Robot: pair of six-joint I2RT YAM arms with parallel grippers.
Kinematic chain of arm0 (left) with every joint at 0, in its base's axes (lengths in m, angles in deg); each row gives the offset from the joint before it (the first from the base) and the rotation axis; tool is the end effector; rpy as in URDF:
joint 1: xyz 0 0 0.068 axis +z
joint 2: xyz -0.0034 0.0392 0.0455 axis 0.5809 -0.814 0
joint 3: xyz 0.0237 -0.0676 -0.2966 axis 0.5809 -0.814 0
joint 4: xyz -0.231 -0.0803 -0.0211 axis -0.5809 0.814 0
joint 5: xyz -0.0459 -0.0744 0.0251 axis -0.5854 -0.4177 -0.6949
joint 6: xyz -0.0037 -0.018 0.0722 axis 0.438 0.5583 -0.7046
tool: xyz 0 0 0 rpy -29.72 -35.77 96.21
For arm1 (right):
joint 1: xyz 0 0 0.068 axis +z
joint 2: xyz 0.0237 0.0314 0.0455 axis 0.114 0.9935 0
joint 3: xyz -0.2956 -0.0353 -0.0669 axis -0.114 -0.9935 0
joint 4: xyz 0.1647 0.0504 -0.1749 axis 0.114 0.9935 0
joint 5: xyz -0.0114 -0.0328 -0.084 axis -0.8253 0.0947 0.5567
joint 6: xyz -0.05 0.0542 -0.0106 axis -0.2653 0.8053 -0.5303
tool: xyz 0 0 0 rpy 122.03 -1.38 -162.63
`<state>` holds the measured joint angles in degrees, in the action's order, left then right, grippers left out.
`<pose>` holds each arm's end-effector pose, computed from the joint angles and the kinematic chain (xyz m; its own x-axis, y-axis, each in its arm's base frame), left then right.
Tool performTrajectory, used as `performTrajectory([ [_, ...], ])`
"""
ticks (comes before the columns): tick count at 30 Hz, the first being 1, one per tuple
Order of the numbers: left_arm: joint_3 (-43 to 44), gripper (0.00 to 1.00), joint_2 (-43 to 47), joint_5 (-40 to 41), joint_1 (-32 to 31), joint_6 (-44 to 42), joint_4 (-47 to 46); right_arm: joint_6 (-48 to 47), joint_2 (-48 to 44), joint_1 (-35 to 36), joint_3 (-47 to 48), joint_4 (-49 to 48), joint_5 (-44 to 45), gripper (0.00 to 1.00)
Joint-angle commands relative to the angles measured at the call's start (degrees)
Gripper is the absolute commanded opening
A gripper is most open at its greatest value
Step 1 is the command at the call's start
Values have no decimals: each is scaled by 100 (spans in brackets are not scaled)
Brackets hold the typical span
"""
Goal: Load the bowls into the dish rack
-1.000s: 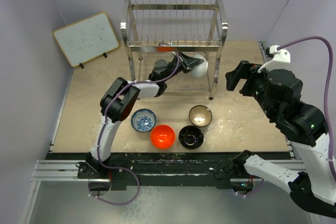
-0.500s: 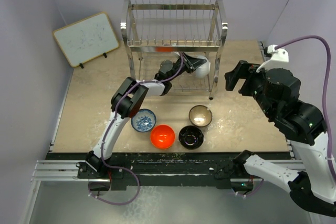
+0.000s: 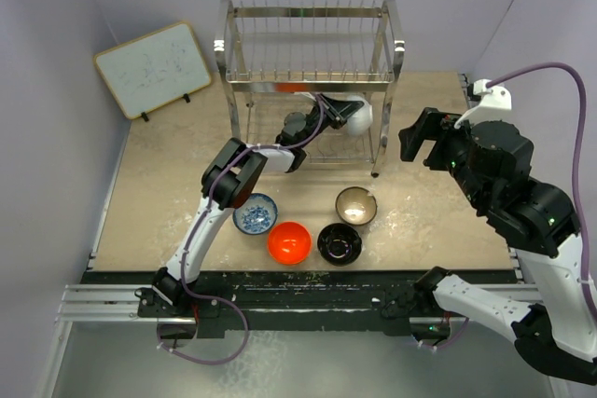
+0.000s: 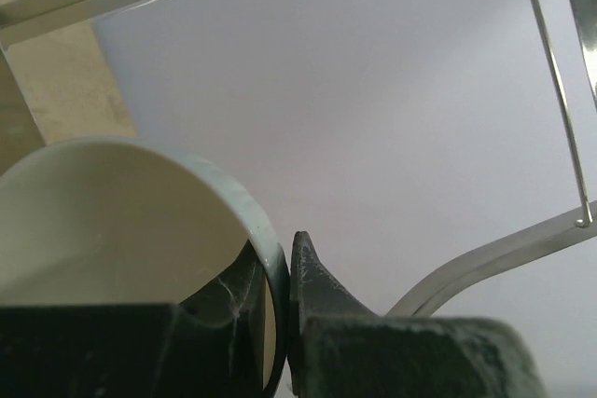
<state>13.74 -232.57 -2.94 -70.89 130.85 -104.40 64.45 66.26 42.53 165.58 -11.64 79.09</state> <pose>0.4724 -0.3546 0.1923 -0.7237 -0.6684 -0.1718 0.3428 -0.1320 -0.9301 0.1104 0.0432 0.5071 -0.2206 0.2983 -0.9286 -0.0466 0.9478 0.3155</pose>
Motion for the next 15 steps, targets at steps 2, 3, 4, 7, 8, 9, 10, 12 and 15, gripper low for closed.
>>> performTrajectory([
  [2, -101, 0, -61, 292, 29, 293, -1019, -96, 18, -20, 42, -65, -36, 93],
  [3, -149, 0, -50, 315, 32, 304, -1015, -92, 6, -14, 20, -63, -44, 93],
  [4, -206, 0, -26, 340, 35, 323, -1004, -80, 3, -13, -2, -71, -59, 93],
  [7, -481, 8, 113, 394, 60, 327, -884, -69, -25, -15, -63, -88, -78, 94],
  [8, -555, 11, 172, 378, 70, 315, -793, -71, -35, -13, -86, -91, -73, 94],
  [9, -614, 13, 202, 347, 86, 304, -716, -71, -41, -13, -104, -89, -82, 94],
  [10, -682, 14, 227, 334, 96, 300, -653, -69, -50, -13, -125, -92, -81, 94],
  [12, -812, 14, 269, 332, 103, 354, -513, -56, -67, -17, -161, -93, -101, 94],
  [15, -1016, 16, 374, 345, 103, 347, -263, -35, -95, -13, -180, -75, -109, 94],
])
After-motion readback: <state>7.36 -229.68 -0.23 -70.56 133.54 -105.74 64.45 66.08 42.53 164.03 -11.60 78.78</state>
